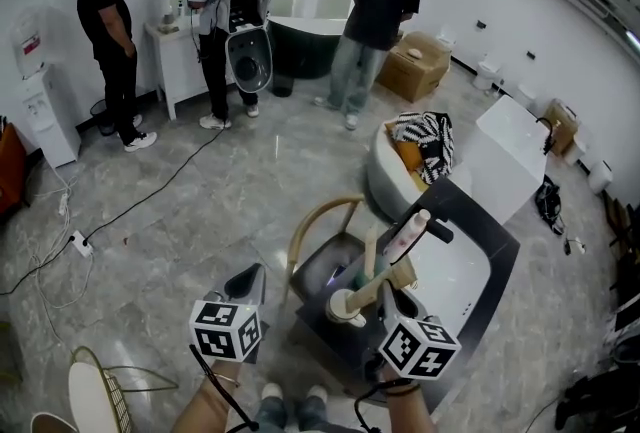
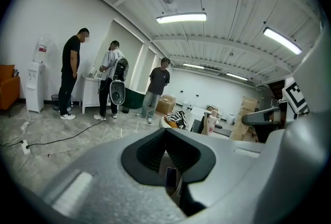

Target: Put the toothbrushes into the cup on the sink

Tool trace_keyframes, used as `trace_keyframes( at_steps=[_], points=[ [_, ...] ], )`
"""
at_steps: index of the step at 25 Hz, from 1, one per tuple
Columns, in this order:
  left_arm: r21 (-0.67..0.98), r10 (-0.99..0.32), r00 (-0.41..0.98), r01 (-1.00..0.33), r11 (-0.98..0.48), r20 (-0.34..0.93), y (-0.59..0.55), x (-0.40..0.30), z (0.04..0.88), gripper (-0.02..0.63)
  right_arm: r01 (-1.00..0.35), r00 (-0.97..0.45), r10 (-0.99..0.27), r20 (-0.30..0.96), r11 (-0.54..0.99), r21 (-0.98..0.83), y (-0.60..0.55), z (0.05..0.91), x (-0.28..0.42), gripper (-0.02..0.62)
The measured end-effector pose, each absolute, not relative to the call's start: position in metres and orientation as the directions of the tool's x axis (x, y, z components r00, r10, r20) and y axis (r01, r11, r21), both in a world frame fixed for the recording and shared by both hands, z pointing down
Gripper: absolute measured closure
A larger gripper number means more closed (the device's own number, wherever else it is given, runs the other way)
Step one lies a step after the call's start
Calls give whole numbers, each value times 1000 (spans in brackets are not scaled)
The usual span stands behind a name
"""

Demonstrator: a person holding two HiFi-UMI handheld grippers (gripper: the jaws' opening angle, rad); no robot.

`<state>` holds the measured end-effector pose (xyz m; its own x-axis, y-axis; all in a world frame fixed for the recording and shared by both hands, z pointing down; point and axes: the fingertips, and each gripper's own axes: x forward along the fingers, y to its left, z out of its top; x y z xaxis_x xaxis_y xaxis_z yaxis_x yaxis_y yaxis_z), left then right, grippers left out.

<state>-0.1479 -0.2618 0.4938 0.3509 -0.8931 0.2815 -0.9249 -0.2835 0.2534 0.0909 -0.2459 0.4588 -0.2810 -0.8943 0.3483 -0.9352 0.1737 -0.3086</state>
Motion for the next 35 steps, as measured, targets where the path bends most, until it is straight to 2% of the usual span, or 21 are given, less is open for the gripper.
trace_keyframes(
  at_steps=[23,30,35],
  points=[
    [271,-867,354,-924,-268,350,-266,-165,536,597,-934,-253,-882,397,116,-339,-256,509,81,585],
    [290,-850,390,-910,-296,355,-269,-150,540,597,-936,-202,-878,433,44,-348,-252,520,94,491],
    [298,-838,413,-900,-317,356,-272,-140,545,597,-939,-182,-876,447,20,-344,-250,523,101,489]
  ],
)
